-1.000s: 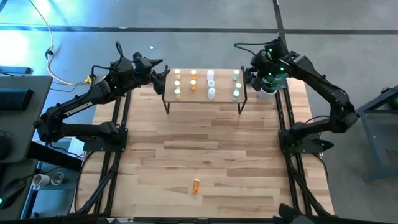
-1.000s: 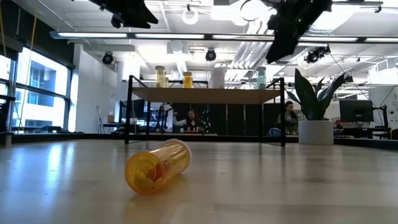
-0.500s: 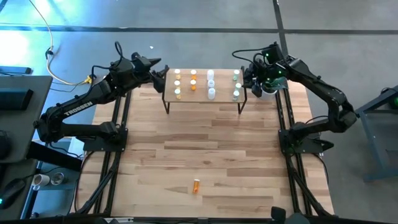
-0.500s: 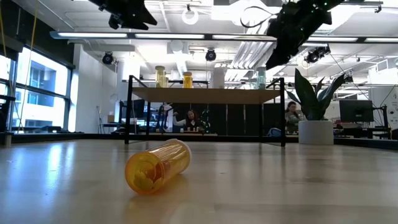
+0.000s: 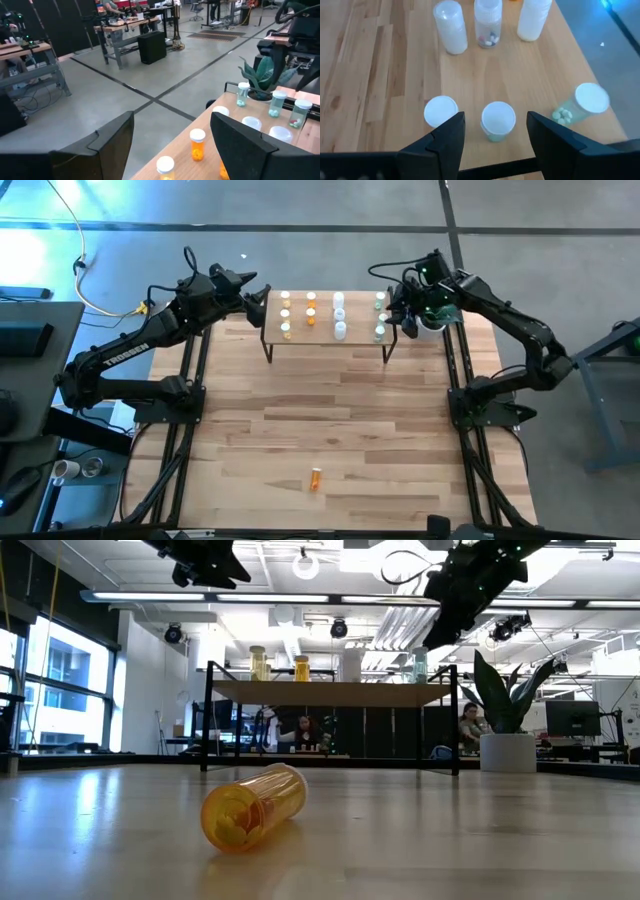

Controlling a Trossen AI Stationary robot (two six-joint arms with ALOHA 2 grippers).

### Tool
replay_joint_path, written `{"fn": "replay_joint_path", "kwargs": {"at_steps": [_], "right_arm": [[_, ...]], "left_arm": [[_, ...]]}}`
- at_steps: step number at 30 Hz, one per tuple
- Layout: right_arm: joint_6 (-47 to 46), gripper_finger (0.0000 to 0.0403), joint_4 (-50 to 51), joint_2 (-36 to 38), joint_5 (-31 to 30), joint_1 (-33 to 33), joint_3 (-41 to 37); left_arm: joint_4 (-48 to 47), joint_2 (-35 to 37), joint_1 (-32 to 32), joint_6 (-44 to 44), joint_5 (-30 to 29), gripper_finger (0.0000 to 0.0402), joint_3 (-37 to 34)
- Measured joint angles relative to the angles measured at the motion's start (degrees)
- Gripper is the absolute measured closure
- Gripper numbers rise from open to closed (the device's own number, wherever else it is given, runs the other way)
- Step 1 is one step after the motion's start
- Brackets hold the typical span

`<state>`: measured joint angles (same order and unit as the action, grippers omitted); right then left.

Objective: Pick and place medicine bottles onto shelf by color
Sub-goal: Adjust the blue pill bottle on the shelf

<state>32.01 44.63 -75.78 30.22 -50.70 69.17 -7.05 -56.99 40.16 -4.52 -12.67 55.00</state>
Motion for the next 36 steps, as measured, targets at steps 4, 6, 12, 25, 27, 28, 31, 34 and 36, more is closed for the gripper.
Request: {"fn": "replay_joint_path", "kwargs": {"at_steps": [4, 6, 12, 25, 27, 28, 31, 34, 36], "right_arm": [[0.0, 0.0199, 0.0, -1.4, -0.2, 0.6, 0.0], [0.0, 0.0199, -0.3, -1.8, -0.8, 0.6, 0.0], [0.0, 0.0199, -1.0, -2.4, -1.0, 0.6, 0.0], [-0.3, 0.0206, -1.4, -5.0, -1.2, 0.9, 0.0], [-0.5, 0.022, -1.5, -5.0, -1.1, 0.9, 0.0], [-0.5, 0.0229, -1.5, -5.0, -1.2, 0.9, 0.0], [-0.5, 0.0259, -1.7, -5.0, -1.5, 0.9, 0.0], [-0.5, 0.0283, -2.1, -5.0, -1.5, 0.9, 0.0], [-0.5, 0.0293, -2.4, -5.0, -1.5, 0.9, 0.0]], "left_arm": [[0.0, 0.0, 0.0, 0.0, 0.0, 0.0147, 0.0], [0.0, 0.0, 0.0, -0.1, -0.1, 0.0147, 0.0], [0.0, 0.0, 0.0, -0.1, -0.2, 0.0147, 0.0], [0.0, 0.0, 0.0, -0.1, -0.2, 0.0147, 0.0], [0.0, 0.0, 0.0, -0.1, -0.4, 0.0147, 0.0], [0.0, 0.0, 0.0, -0.1, -0.6, 0.0147, 0.0], [0.0, 0.0, 0.0, -0.2, -1.5, 0.0147, 0.0], [0.0, 0.0, 0.0, -0.2, -1.5, 0.0147, 0.0], [0.0, 0.0, 0.0, -0.2, -1.5, 0.0147, 0.0]]}}
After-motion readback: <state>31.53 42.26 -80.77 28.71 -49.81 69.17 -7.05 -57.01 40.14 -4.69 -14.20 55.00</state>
